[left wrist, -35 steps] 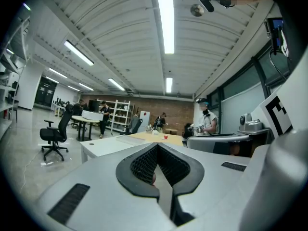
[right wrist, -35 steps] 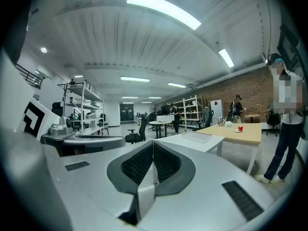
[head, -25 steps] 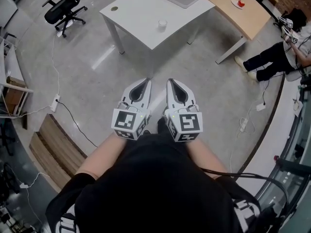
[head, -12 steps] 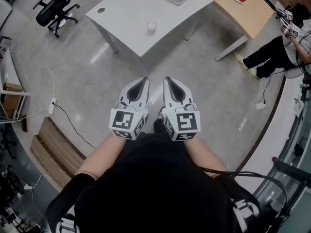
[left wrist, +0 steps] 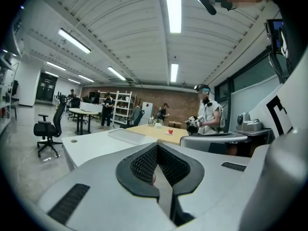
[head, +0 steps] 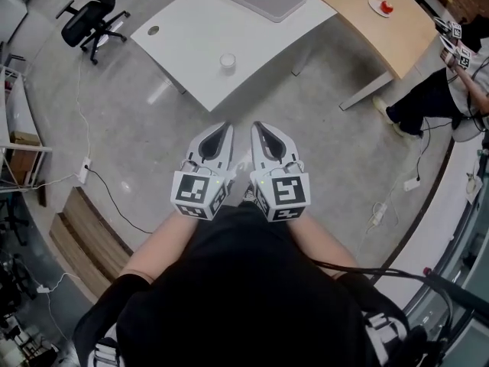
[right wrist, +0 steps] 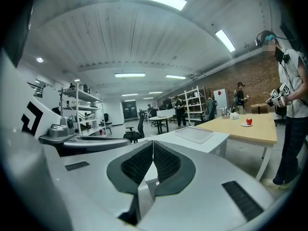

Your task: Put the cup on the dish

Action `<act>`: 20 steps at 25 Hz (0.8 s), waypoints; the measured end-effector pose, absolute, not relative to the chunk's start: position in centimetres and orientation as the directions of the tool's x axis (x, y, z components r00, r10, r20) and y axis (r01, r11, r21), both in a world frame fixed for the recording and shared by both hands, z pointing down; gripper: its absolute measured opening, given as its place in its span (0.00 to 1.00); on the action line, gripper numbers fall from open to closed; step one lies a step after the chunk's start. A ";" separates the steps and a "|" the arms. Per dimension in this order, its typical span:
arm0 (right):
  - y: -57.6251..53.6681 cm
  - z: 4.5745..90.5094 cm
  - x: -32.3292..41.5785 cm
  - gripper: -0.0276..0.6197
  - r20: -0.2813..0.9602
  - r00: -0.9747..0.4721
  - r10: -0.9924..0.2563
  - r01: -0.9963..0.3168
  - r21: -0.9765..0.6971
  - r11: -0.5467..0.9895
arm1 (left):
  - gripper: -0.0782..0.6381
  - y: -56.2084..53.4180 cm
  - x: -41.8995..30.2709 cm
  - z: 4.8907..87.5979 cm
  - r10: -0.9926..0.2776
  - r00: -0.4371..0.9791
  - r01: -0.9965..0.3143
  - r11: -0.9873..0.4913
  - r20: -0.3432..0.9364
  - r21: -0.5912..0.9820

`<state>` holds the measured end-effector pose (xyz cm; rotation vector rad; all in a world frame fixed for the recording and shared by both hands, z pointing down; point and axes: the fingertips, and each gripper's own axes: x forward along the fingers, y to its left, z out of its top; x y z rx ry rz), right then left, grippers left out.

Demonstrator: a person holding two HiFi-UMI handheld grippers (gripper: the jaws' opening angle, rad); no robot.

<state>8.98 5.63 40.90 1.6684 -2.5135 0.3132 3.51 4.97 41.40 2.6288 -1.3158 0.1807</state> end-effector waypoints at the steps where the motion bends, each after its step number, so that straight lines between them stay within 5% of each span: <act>1: 5.2 40.6 9.3 0.06 0.196 -0.398 -0.896 -0.917 -0.111 0.383 | 0.12 4.7 3.8 41.1 -0.785 0.589 -0.808 -0.578 0.192 0.114; 20: 3.6 38.1 9.1 0.06 0.129 -0.428 -0.894 -0.901 -0.131 0.413 | 0.12 3.9 2.7 38.9 -0.820 0.541 -0.838 -0.543 0.186 0.044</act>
